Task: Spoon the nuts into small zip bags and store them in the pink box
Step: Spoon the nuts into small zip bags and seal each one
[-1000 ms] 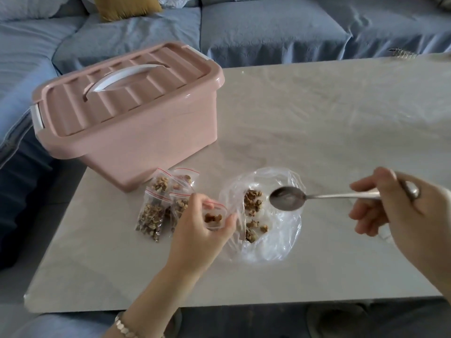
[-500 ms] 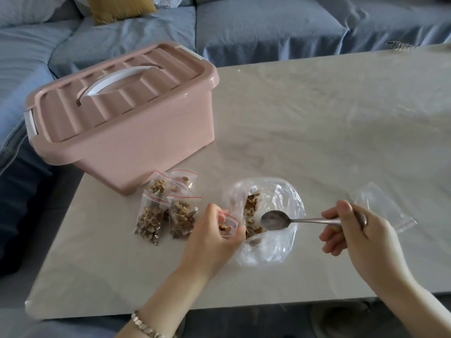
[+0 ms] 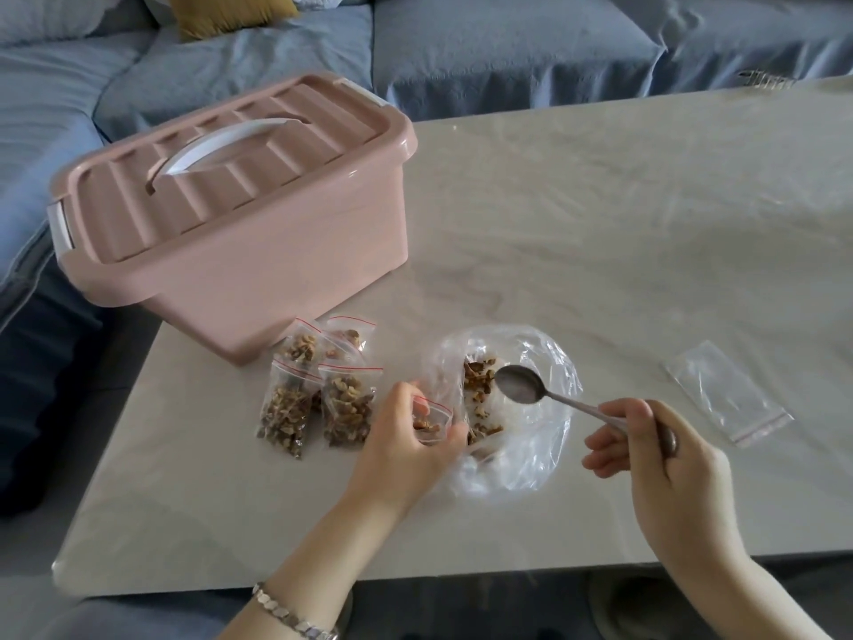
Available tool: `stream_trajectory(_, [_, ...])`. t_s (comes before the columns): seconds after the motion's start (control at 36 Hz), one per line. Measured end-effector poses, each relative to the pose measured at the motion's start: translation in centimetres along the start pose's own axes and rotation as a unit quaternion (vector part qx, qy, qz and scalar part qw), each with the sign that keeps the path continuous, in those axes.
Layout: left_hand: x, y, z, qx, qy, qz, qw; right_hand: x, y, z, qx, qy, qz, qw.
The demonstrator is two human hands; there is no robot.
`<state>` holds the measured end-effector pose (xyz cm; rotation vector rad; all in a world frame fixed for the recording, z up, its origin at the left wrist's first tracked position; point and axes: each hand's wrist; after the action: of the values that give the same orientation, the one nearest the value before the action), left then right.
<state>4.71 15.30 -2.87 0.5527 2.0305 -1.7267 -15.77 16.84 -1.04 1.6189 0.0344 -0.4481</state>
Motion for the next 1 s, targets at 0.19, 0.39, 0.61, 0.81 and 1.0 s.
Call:
stream_trajectory(0.19, [0.4,-0.1,0.9,0.006,0.026,-0.012,1.0,1.9,-1.6,0.3,0.03,0.04,0.003,0.999])
stream_trajectory(0.39, [0.9,-0.1,1.3,0.02,0.036,-0.017,0.999,2.7,-2.1,-0.2,0.127,0.077,0.109,0.983])
stream_trajectory(0.61, [1.1,0.0,1.2,0.031,0.062,-0.018,0.997,2.6,-1.9,0.2,0.238,0.082,0.225,0.941])
stream_trajectory(0.81, [0.7,0.2,1.3,0.041,0.041,-0.02,0.998,1.9,-1.8,0.6,0.277,0.067,0.272,0.919])
stream_trajectory(1.0, [0.0,0.2,1.7,0.032,0.014,-0.015,0.999,-0.3,-1.6,0.6,0.269,0.057,0.278,0.92])
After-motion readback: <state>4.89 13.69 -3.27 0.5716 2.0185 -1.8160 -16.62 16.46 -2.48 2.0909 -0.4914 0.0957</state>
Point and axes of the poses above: each hand's wrist, its own z-axis towards the middle knuckle, its own x-axis out of the palm, y = z × x, and after that the axes turned 6 degrees about x, right-handed
